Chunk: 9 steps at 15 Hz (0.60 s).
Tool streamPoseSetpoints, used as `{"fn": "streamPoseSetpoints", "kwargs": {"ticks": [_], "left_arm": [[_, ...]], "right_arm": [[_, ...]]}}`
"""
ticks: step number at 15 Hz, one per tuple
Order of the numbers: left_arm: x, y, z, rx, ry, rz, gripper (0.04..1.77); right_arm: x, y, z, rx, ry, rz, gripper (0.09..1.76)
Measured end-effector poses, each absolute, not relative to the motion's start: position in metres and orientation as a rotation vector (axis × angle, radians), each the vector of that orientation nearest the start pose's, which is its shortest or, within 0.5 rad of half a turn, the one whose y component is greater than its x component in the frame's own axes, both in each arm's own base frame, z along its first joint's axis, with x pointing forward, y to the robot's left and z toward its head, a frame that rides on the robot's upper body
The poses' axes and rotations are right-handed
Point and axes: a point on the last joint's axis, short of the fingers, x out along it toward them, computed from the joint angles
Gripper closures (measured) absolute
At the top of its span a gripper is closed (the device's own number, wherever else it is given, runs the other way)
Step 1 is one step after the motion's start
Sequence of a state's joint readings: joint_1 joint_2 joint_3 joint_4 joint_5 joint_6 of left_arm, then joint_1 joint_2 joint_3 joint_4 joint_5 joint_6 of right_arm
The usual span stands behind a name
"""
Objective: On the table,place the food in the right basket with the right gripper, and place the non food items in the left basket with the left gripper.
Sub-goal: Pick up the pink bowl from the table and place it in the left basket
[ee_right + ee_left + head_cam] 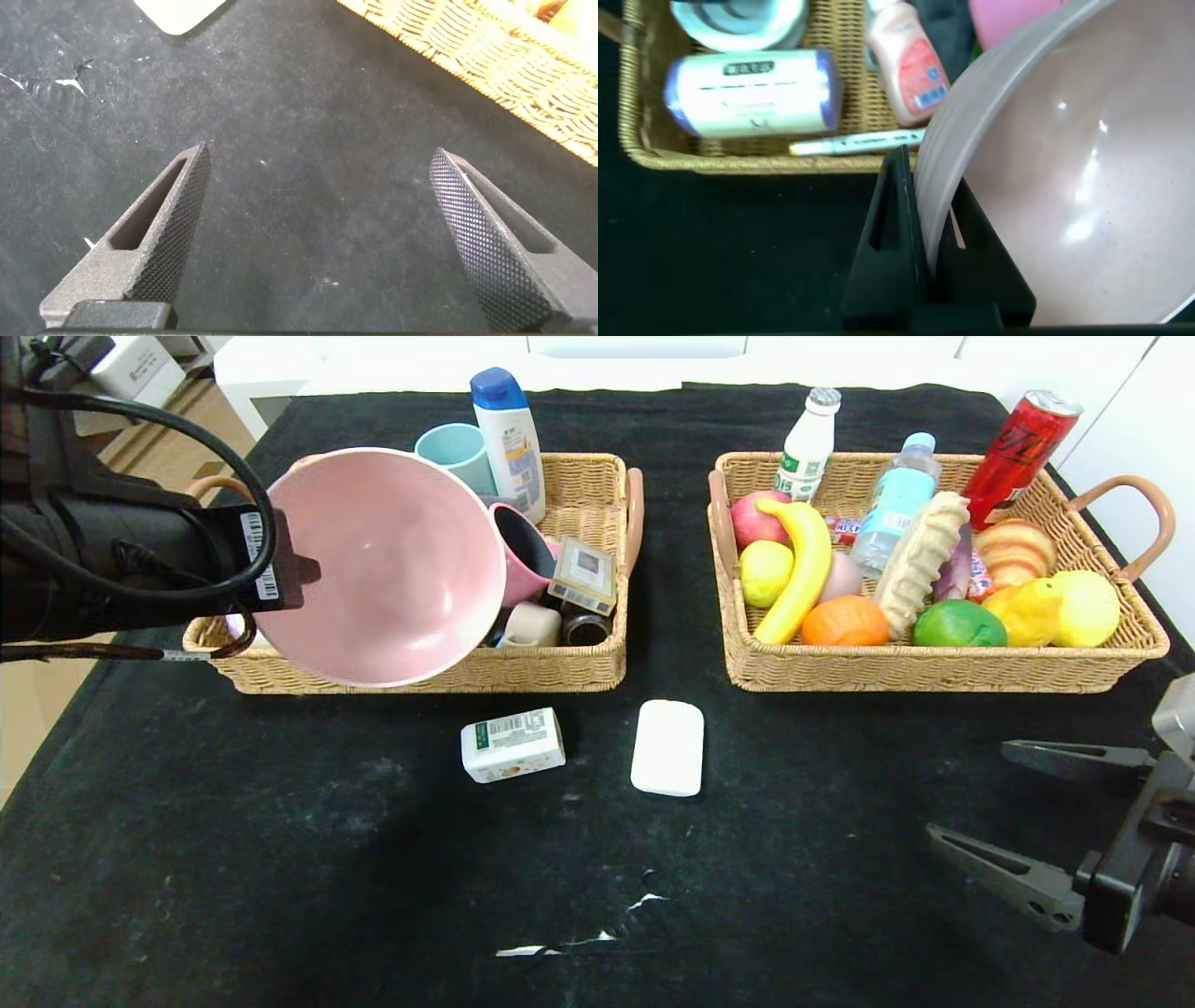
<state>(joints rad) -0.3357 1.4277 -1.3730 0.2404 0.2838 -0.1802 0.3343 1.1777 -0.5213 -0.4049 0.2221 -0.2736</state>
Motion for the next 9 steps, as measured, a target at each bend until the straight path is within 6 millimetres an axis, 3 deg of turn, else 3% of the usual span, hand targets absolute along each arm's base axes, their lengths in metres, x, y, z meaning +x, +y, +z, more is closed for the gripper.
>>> {"fn": "streamPoseSetpoints", "kwargs": {"ticks": [9], "left_arm": [[0.266,-0.028,0.34,-0.09,0.258,0.171,1.63]], "right_arm": [[0.156,0.059,0.206,-0.278,0.17,0.584,0.14]]}}
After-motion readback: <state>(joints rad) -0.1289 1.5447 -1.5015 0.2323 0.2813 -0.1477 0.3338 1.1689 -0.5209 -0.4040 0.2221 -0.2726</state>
